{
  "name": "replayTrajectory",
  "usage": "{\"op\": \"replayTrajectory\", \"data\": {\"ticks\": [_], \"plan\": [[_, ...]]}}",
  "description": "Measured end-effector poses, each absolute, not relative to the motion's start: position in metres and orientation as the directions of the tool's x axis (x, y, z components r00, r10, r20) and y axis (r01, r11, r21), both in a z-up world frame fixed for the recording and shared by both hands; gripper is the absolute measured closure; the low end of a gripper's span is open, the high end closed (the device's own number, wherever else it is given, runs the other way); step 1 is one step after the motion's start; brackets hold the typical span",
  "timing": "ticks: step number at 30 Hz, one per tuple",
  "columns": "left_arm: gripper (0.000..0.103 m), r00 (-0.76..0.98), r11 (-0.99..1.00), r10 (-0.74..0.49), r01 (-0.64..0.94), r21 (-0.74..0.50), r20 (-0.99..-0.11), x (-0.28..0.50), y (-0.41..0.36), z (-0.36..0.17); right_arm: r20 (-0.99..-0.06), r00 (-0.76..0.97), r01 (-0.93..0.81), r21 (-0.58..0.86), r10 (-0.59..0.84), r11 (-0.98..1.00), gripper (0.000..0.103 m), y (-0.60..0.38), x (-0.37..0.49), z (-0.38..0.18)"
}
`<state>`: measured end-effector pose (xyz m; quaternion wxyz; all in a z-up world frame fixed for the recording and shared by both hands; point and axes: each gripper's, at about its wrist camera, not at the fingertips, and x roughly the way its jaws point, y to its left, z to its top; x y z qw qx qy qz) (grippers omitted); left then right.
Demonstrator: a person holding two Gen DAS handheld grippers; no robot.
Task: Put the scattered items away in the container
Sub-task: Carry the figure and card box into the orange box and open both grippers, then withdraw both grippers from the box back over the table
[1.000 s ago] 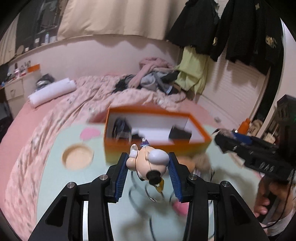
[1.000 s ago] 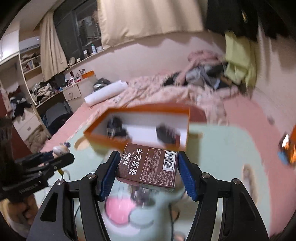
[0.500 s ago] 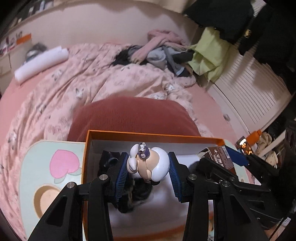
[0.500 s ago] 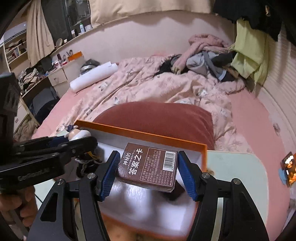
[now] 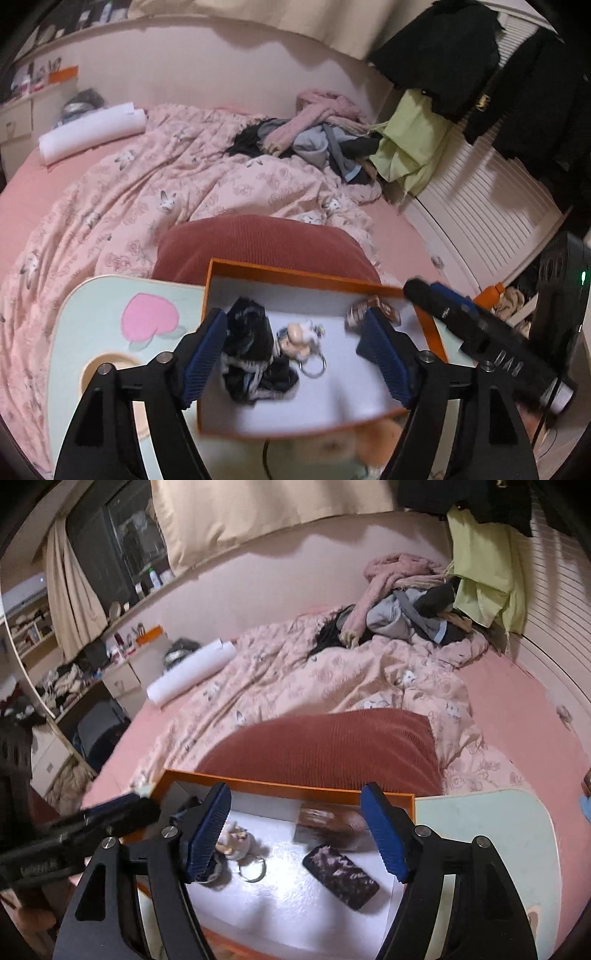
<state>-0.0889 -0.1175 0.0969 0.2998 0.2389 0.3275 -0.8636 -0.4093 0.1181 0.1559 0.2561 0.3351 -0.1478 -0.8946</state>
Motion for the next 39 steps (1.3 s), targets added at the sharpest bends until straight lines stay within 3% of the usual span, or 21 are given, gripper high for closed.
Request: {"op": "replayTrajectory", "data": {"ticks": [4,14,17,22,26,30,35,39], "plan": [[0.012,-0.684,-0.64,-0.378,0.68,-0.357,-0.623,-0.072,-0.088,0.098,-0.49,-0.66,0.387,0.427,-0.569,-0.817,0.03,0.126,-0.378,0.167],[0.012,-0.638,-0.625,-0.383,0.711,-0.321,-0.668,-0.037,-0.004,0.062,-0.547,-0.631,0.42,0.355,-0.55,-0.835,0.03,0.143,-0.272,0.129],[0.012,-0.617,-0.679,-0.357,0.687,-0.259,-0.702,-0.054,0.028,0.047,-0.573,-0.642,0.404,0.311,-0.509,-0.86,0.03,0.146,-0.247,0.107],[0.012,-0.552,-0.699,-0.416,0.702,-0.135,-0.722,-0.07,0.058,0.026,-0.617,-0.624,0.34,0.339,-0.48,-0.877,0.03,0.16,-0.232,0.073],[0.012,-0.523,-0.682,-0.412,0.72,-0.129,-0.746,-0.068,0.052,0.015,-0.641,-0.631,0.318,0.3,-0.437,-0.899,0.03,0.155,-0.231,0.063],[0.001,-0.469,-0.645,-0.48,0.761,-0.063,-0.741,-0.062,0.051,0.006,-0.644,-0.648,0.326,0.248,-0.407,-0.912,0.019,0.143,-0.224,0.06],[0.0,-0.471,-0.634,-0.492,0.77,-0.069,-0.732,-0.053,0.05,0.003,-0.66,-0.652,0.335,0.19,-0.373,-0.923,0.0,0.133,-0.221,0.053],[0.0,-0.473,-0.636,-0.493,0.768,-0.068,-0.73,-0.055,0.05,0.004,-0.652,-0.66,0.338,0.188,-0.375,-0.922,0.0,0.135,-0.22,0.049]]}}
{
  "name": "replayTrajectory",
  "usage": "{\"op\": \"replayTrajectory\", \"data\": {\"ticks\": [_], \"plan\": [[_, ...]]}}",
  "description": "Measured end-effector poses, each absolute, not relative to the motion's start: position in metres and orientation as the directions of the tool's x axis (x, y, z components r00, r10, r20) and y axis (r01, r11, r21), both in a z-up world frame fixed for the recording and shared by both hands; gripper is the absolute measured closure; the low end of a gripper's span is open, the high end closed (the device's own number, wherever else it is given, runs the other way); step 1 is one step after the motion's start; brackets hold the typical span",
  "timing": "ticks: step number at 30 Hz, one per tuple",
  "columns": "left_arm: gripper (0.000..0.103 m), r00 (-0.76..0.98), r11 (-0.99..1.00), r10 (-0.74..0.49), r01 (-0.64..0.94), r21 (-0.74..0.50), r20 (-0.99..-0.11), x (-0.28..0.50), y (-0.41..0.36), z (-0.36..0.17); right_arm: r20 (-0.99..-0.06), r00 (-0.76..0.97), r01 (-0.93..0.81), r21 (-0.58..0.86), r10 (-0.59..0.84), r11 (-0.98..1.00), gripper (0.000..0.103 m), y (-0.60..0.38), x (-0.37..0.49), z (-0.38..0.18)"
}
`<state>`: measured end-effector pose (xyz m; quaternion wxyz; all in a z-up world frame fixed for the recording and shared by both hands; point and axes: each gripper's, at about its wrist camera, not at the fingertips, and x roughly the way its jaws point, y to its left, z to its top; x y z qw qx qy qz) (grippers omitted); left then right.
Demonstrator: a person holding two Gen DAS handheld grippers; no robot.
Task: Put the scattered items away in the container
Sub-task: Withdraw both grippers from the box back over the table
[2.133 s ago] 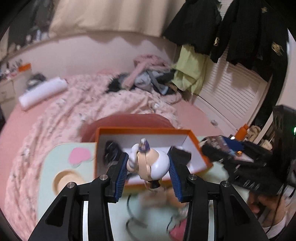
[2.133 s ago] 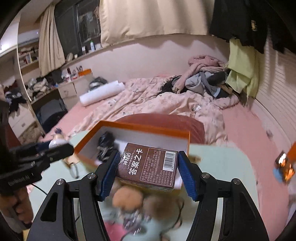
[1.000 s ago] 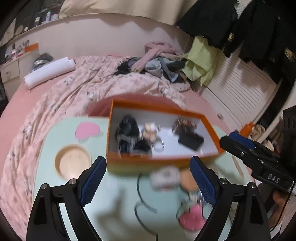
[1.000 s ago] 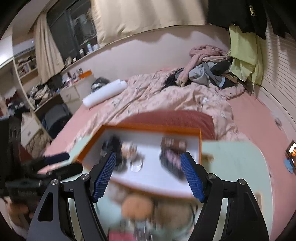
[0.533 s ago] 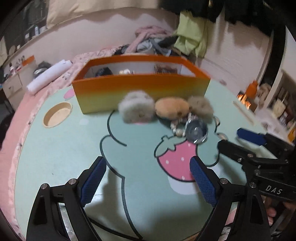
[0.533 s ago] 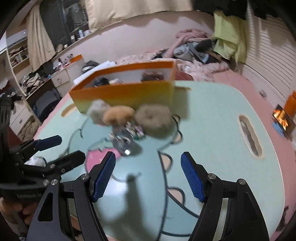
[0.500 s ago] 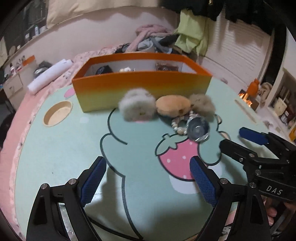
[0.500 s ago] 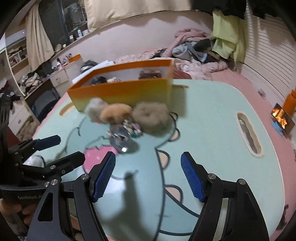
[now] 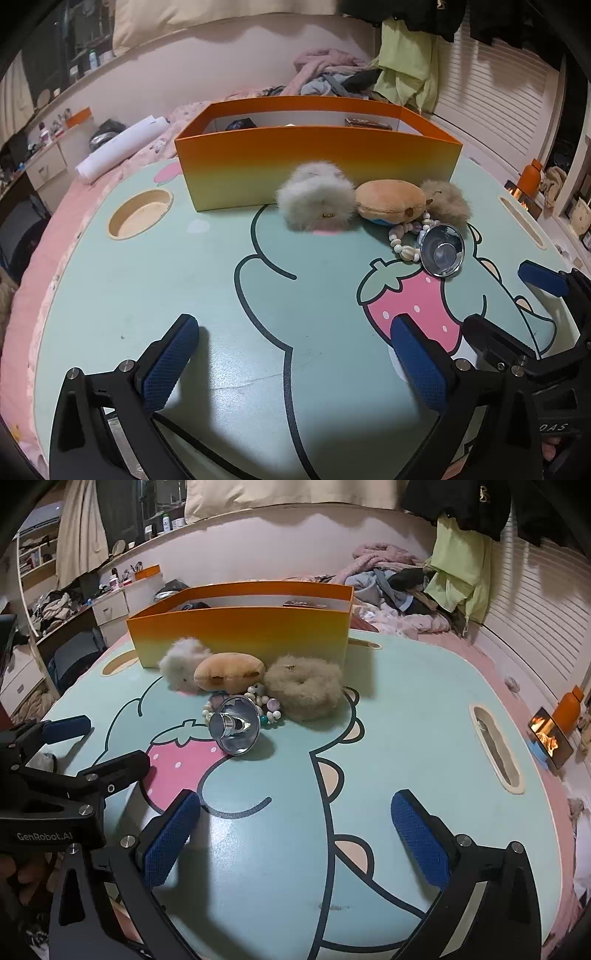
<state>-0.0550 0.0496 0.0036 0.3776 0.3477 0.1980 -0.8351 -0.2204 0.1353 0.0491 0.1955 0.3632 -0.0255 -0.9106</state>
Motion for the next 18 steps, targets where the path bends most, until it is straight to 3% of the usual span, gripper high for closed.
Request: {"op": "replayTrajectory", "data": {"ticks": [18], "plan": [[0.0,-0.469,-0.634,-0.497,0.77,-0.063,-0.73,-0.0591,0.0498,0.0055,-0.639,-0.67,0.341,0.188,-0.378,-0.921,0.0,0.1341,-0.2185,0.0504]]}}
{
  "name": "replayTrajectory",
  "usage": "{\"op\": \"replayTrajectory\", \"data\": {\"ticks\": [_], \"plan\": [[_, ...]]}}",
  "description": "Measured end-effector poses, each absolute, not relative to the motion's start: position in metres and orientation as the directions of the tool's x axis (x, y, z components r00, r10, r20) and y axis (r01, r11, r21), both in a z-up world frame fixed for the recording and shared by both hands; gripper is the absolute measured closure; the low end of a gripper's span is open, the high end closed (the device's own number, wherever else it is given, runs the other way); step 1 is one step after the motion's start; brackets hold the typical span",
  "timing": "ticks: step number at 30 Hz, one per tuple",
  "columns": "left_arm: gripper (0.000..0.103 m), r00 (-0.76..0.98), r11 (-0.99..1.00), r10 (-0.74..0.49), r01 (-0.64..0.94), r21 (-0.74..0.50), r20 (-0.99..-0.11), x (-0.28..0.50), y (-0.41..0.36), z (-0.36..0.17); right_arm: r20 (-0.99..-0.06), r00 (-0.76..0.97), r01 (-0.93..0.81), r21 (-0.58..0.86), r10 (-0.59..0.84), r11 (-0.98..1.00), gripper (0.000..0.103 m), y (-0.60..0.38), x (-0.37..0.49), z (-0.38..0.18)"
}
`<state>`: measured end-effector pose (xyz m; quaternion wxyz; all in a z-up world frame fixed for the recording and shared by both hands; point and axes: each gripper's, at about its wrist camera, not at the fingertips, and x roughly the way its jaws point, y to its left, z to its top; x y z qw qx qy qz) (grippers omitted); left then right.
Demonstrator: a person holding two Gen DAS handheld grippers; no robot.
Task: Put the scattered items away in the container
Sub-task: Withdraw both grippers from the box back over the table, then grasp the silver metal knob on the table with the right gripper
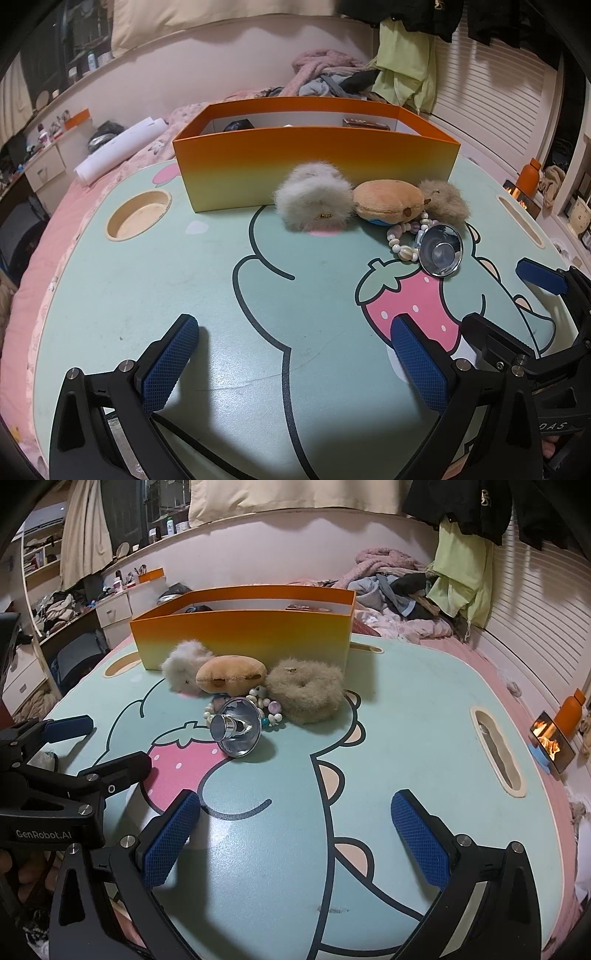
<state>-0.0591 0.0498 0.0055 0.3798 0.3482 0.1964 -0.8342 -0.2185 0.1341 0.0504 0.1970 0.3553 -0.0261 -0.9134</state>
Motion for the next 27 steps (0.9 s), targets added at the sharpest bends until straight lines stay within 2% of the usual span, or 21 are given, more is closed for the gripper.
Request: {"op": "replayTrajectory", "data": {"ticks": [8,15,17,19,21,22,24,26,27], "plan": [[0.0,-0.47,-0.634,-0.496,0.77,-0.065,-0.73,-0.062,0.051,0.006,-0.637,-0.67,0.339,0.193,-0.38,-0.921,0.0,0.134,-0.219,0.052],[0.0,-0.46,-0.617,-0.506,0.784,-0.067,-0.73,-0.059,0.046,0.006,-0.602,-0.662,0.353,0.276,-0.447,-0.894,0.0,0.134,-0.237,0.073],[0.0,-0.463,-0.623,-0.504,0.779,-0.064,-0.729,-0.059,0.044,0.006,-0.629,-0.662,0.344,0.228,-0.407,-0.911,0.001,0.124,-0.248,0.078],[0.0,-0.463,-0.624,-0.504,0.779,-0.063,-0.729,-0.06,0.044,0.007,-0.647,-0.642,0.358,0.221,-0.411,-0.907,0.009,0.115,-0.26,0.078],[0.0,-0.464,-0.624,-0.504,0.779,-0.064,-0.729,-0.06,0.043,0.007,-0.668,-0.614,0.365,0.232,-0.42,-0.902,0.029,0.107,-0.267,0.076],[0.0,-0.464,-0.624,-0.504,0.779,-0.063,-0.728,-0.06,0.043,0.007,-0.683,-0.599,0.366,0.229,-0.417,-0.902,0.034,0.103,-0.27,0.075],[0.0,-0.463,-0.624,-0.505,0.779,-0.062,-0.728,-0.06,0.043,0.007,-0.693,-0.57,0.387,0.248,-0.442,-0.888,0.057,0.1,-0.272,0.072],[0.0,-0.464,-0.623,-0.504,0.779,-0.065,-0.729,-0.059,0.042,0.007,-0.684,-0.584,0.388,0.238,-0.437,-0.891,0.071,0.101,-0.267,0.072],[0.0,-0.464,-0.623,-0.504,0.779,-0.064,-0.728,-0.06,0.043,0.007,-0.679,-0.583,0.391,0.247,-0.446,-0.887,0.071,0.103,-0.264,0.072]]}}
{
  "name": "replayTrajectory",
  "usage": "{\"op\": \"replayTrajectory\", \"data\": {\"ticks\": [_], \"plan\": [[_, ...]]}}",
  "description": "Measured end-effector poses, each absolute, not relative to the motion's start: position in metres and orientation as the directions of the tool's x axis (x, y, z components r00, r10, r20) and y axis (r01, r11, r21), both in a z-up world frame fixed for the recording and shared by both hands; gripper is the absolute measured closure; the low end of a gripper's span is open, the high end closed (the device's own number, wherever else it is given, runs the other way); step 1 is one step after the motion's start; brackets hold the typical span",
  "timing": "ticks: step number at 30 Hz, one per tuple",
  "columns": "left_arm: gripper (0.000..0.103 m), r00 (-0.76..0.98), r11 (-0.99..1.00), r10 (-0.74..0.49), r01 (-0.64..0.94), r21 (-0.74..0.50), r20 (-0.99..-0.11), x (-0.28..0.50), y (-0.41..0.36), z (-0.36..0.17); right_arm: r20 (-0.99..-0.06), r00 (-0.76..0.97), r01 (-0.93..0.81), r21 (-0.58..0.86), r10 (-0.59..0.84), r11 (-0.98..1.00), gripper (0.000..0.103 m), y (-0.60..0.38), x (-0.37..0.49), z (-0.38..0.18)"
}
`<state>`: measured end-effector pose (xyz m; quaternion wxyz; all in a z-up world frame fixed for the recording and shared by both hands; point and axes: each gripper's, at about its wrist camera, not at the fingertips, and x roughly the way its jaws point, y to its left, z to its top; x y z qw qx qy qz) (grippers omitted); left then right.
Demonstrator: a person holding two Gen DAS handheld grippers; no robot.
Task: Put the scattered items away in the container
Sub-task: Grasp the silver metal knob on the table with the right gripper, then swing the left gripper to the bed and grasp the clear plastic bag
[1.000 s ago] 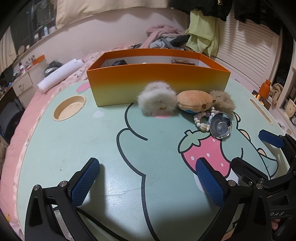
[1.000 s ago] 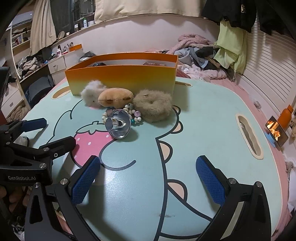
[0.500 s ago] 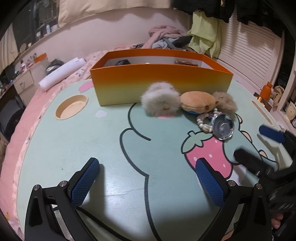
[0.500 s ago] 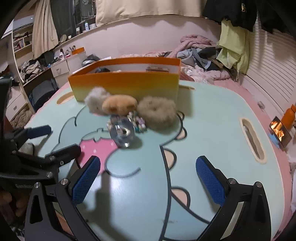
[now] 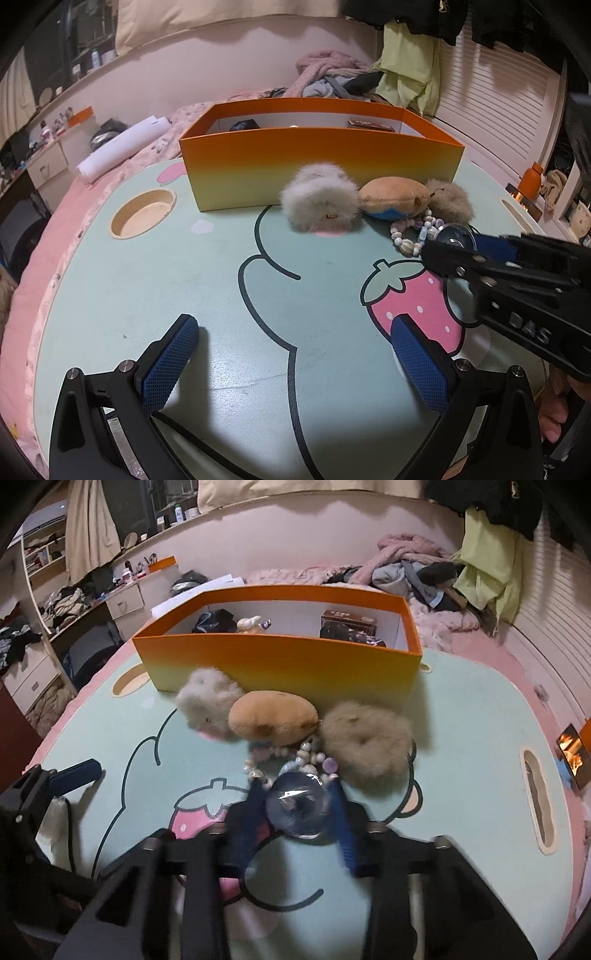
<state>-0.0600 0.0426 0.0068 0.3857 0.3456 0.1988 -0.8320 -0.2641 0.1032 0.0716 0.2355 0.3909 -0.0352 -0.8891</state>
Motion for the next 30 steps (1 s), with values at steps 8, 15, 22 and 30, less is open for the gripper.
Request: {"op": "replayTrajectory", "data": {"ticks": [8,15,22,30], "plan": [[0.0,-0.465,-0.625,-0.502,0.778,-0.066,-0.729,-0.061,0.042,0.008,-0.587,-0.618,0.439,0.294,-0.523,-0.849,0.071,0.125,-0.222,0.067],[0.0,-0.49,-0.651,-0.479,0.755,-0.08,-0.729,-0.068,0.034,0.04,-0.588,-0.645,0.423,0.257,-0.488,-0.869,0.071,0.129,-0.212,0.061],[0.0,-0.648,-0.707,-0.537,0.695,-0.131,-0.54,-0.027,0.038,0.135,-0.59,-0.657,0.421,0.231,-0.47,-0.877,0.071,0.125,-0.21,0.061],[0.0,-0.738,-0.754,-0.527,0.635,-0.167,-0.421,0.035,0.037,0.13,-0.588,-0.659,0.418,0.231,-0.468,-0.879,0.071,0.126,-0.208,0.06]]}}
